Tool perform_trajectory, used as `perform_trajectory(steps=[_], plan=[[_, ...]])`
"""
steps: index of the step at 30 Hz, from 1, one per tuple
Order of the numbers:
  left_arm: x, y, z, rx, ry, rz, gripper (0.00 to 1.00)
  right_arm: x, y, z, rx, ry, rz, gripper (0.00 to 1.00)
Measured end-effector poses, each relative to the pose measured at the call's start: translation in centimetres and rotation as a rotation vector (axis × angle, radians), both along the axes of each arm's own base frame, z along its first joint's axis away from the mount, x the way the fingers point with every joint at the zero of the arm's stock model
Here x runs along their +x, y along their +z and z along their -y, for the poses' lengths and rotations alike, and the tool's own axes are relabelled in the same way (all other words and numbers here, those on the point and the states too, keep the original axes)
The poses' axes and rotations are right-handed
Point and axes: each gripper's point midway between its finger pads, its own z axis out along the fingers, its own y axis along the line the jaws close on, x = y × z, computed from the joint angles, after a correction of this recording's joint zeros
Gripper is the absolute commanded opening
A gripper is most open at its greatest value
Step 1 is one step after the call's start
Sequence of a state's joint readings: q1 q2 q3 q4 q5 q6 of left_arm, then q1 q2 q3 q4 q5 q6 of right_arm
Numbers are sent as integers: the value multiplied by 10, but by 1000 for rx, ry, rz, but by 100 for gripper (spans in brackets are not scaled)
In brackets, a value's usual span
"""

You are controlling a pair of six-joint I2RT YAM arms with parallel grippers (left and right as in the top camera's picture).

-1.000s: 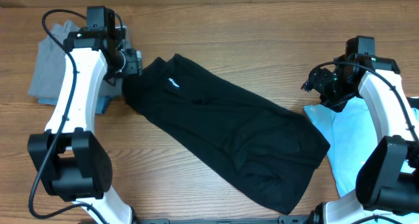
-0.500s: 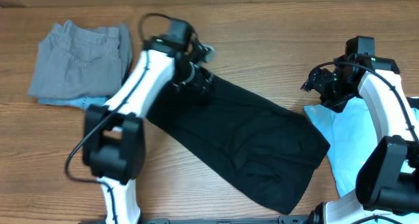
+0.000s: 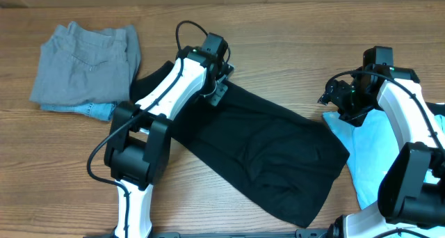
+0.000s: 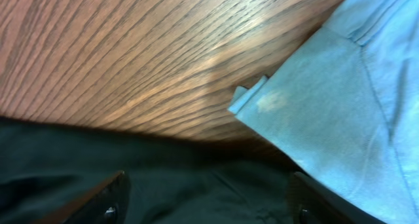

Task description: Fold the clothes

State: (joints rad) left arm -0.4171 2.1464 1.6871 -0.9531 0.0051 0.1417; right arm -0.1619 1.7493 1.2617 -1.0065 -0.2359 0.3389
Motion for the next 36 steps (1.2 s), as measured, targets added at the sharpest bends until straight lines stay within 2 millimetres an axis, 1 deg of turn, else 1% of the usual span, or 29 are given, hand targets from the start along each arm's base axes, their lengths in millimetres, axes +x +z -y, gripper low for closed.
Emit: perform_trajectory(steps=[1, 2, 3, 6, 8, 10, 12, 13, 15, 18, 20, 21, 22, 24, 25, 26, 28, 32, 33, 36], plan=[[8, 7, -2, 9, 15, 28, 4, 0, 0, 1, -8, -2, 0, 80], [21, 19, 0, 4, 27, 76, 4, 0, -1, 3, -16, -2, 0, 80], [48, 43, 3, -22, 48, 175, 4, 1, -1, 5, -26, -3, 2, 80], [103, 94, 9, -101, 87, 408, 4, 2, -1, 6, -36, -5, 5, 80], [125, 117, 9, -138, 108, 515, 5, 0, -2, 7, -39, -5, -3, 79], [137, 128, 10, -157, 118, 580, 9, -6, -3, 6, -37, -4, -29, 73], [141, 132, 10, -164, 124, 601, 14, -12, -3, 3, -36, 3, -51, 70], [144, 135, 11, -171, 126, 615, 15, -12, -3, 2, -36, 4, -55, 63], [146, 137, 12, -175, 126, 628, 15, -14, -3, -7, -36, 32, -60, 59], [141, 132, 9, -159, 127, 600, 16, -9, -5, -21, -27, 68, -39, 51], [134, 125, 6, -140, 126, 563, 17, -3, -10, -36, -19, 108, -3, 41], [132, 123, 5, -134, 125, 552, 18, -1, -14, -43, -16, 121, 13, 40], [132, 122, 5, -132, 124, 548, 18, -1, -19, -50, -13, 133, 23, 39], [130, 120, 4, -127, 122, 539, 19, -12, -34, -65, -1, 159, 4, 39], [129, 120, 4, -125, 121, 534, 19, -14, -37, -67, 0, 163, 2, 40], [128, 119, 4, -124, 121, 532, 20, -16, -44, -71, 1, 170, 12, 46], [128, 119, 4, -123, 121, 531, 20, -20, -55, -73, 3, 167, 16, 47], [126, 117, 3, -119, 120, 522, 21, -11, -68, -74, 5, 148, 91, 45], [126, 117, 3, -117, 120, 518, 21, -5, -67, -74, 8, 146, 122, 42], [123, 115, 2, -111, 120, 506, 22, 1, -68, -75, 11, 140, 168, 37]])
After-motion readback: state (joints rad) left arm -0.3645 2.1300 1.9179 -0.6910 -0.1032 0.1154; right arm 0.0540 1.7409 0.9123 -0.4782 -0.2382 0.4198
